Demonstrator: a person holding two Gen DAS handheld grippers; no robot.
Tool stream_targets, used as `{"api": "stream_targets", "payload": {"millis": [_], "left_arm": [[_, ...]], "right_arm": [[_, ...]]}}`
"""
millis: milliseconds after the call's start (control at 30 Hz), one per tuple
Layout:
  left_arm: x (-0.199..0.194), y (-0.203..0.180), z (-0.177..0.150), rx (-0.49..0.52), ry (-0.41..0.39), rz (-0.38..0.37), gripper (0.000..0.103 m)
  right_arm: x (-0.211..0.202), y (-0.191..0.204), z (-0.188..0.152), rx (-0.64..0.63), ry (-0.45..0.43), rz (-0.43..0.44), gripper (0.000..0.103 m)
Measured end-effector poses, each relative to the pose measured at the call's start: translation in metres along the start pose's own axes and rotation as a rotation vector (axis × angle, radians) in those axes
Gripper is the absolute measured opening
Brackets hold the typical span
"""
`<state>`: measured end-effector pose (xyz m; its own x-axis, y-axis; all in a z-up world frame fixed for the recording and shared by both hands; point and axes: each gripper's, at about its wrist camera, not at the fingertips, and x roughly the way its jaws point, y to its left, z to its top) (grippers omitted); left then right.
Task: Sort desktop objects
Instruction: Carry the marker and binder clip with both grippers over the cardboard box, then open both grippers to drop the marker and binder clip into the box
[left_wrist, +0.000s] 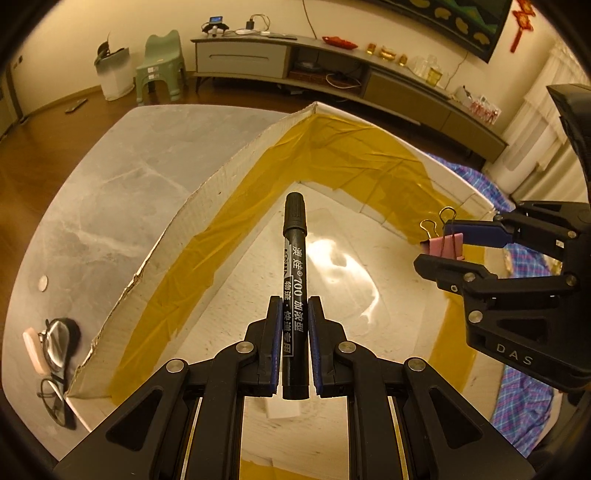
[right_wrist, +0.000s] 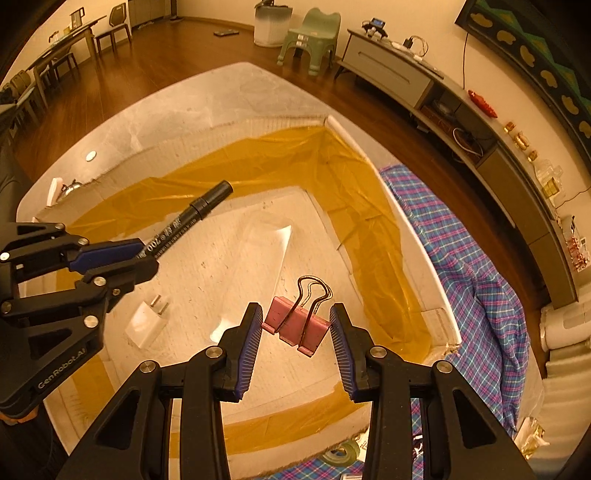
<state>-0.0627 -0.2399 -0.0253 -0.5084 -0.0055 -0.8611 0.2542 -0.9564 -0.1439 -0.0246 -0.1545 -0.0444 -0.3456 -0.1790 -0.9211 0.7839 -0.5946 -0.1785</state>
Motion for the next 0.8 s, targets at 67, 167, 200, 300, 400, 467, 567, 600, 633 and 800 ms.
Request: {"api": "stream_targets", "payload": {"millis": [67, 167, 200, 300, 400, 467, 567, 600, 633, 800], "left_arm": [[0.002, 0.0, 0.001, 0.009, 0.004, 0.011, 0.014], [0.005, 0.001, 0.002, 0.021, 0.014, 0.024, 0.014], [0.006, 0.001, 0.002, 0.025, 0.02, 0.023, 0.014], [0.008, 0.0, 0.003, 0.034, 0.039, 0.024, 0.014], [0.012, 0.001, 0.003, 0.028, 0.057, 0.022, 0.014], [0.014, 0.002, 0.003, 0.017, 0.071, 0.008, 0.014], [0.017, 0.004, 0.004, 0.008, 0.09, -0.011, 0.015], [0.017, 0.004, 0.004, 0.006, 0.091, -0.015, 0.015], [0.017, 0.004, 0.004, 0.006, 0.092, -0.017, 0.017], [0.016, 0.004, 0.004, 0.007, 0.095, -0.032, 0.027]], "right_arm": [[0.005, 0.0, 0.002, -0.002, 0.015, 0.0, 0.039], [0.011, 0.0, 0.003, -0.013, 0.04, -0.005, 0.039], [0.013, 0.0, 0.004, -0.016, 0.05, -0.007, 0.039], [0.02, 0.001, 0.005, -0.027, 0.08, -0.016, 0.039], [0.027, 0.0, 0.006, -0.029, 0.104, -0.021, 0.039], [0.031, 0.0, 0.006, -0.029, 0.119, -0.021, 0.039], [0.034, -0.001, 0.006, -0.026, 0.129, -0.025, 0.04], [0.035, -0.002, 0.007, -0.023, 0.131, -0.027, 0.04], [0.035, -0.003, 0.006, -0.02, 0.131, -0.03, 0.04], [0.035, -0.005, 0.004, -0.011, 0.133, -0.035, 0.041]]}}
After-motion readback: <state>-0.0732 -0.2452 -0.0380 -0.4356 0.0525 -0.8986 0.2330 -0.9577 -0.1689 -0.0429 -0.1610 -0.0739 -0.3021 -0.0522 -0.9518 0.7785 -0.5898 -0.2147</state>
